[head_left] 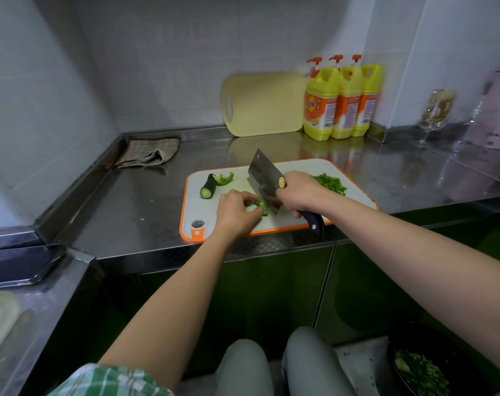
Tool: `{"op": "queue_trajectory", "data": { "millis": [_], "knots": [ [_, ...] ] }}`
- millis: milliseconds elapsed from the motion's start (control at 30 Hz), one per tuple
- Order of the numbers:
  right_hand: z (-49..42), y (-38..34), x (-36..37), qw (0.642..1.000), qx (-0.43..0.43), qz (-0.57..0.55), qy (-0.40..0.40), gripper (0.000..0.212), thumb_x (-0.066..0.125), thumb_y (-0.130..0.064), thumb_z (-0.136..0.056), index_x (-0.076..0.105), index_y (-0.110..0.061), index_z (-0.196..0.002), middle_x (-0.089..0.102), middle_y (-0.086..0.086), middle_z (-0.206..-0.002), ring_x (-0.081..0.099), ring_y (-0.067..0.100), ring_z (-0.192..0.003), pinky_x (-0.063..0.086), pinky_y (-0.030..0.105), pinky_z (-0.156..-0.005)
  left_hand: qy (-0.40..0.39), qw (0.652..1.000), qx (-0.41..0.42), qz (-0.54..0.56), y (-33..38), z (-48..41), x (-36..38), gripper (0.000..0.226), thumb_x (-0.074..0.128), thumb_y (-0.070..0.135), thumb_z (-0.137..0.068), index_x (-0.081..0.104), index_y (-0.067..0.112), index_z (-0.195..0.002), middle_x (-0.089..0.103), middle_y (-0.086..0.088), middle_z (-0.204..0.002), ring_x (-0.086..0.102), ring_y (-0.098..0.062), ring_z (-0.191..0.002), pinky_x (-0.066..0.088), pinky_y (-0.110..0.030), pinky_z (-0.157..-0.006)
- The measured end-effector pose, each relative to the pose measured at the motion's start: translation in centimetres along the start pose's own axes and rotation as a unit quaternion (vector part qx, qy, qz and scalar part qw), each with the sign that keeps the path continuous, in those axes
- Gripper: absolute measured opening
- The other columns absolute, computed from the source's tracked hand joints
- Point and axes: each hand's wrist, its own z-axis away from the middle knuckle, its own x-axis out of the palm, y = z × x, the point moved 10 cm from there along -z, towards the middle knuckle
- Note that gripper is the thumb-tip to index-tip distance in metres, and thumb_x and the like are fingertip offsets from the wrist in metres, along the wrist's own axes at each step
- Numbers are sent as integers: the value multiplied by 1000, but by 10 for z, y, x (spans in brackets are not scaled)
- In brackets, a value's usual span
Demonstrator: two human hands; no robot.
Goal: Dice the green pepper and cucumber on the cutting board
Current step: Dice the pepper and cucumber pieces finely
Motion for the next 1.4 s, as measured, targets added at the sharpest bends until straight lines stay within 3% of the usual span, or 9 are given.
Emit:
{"op": "queue_trajectory", "data": {
  "millis": [167,400,667,800,900,967,1133,1233,1400],
  "knots": [
    [11,-8,4,999,-10,30,-5,15,42,-6,-91,49,-7,-78,57,11,-58,56,19,-37,40,20,-39,14,1000,4,8,3,1,-3,29,72,24,-79,74,12,-105,73,-4,-102,63,-21,-100,51,-39,-92],
    [18,-8,3,998,-6,54,10,17,45,-12,-93,49,-10,-76,56,6,-54,55,16,-39,39,22,-44,17,1000,17,-6,9,2,-5,19,72,25,-80,77,14,-95,74,0,-95,64,-18,-92,52,-38,-88],
    [24,-13,4,996,2,91,9,27,46,-14,-95,37,-11,-69,58,12,-80,64,31,-83,47,28,-66,13,1000,12,-14,10,4,-4,16,72,27,-83,78,16,-93,74,0,-92,61,-19,-92,52,-39,-85],
    [27,-11,6,996,10,88,-8,18,44,-13,-96,49,-7,-80,59,8,-65,59,22,-58,45,24,-53,11,1000,-1,-9,7,4,-3,11,73,28,-81,77,20,-87,73,2,-87,60,-22,-94,54,-41,-82],
    [30,-14,9,995,13,98,-28,18,47,-16,-97,57,-1,-95,60,7,-63,59,20,-57,50,28,-60,11,1000,2,-3,8,4,-4,9,73,26,-82,78,18,-84,72,1,-85,61,-21,-92,54,-37,-80],
    [30,-18,9,993,9,114,-39,21,51,-19,-96,57,-2,-85,59,6,-60,60,21,-59,51,30,-66,15,1000,5,3,10,5,-6,10,73,24,-83,78,15,-84,72,0,-85,63,-19,-88,52,-34,-77],
    [25,-21,9,992,12,119,-48,24,54,-13,-92,47,-6,-70,53,5,-55,49,15,-49,41,24,-50,15,1000,-7,20,10,6,-6,9,74,21,-83,78,13,-83,73,0,-83,64,-14,-81,50,-27,-71],
    [21,-22,12,991,11,123,-42,20,57,-9,-90,49,-5,-73,53,7,-58,49,17,-50,41,24,-50,15,999,-28,34,9,8,-7,6,75,18,-80,78,14,-76,71,3,-74,61,-9,-71,42,-21,-62],
    [17,-19,17,993,12,111,-48,12,56,-4,-88,53,-3,-77,56,10,-62,52,19,-51,44,27,-51,10,997,-62,54,7,11,-7,21,69,10,-76,68,20,-58,60,12,-52,54,-4,-55,38,-18,-53]
  ]
}}
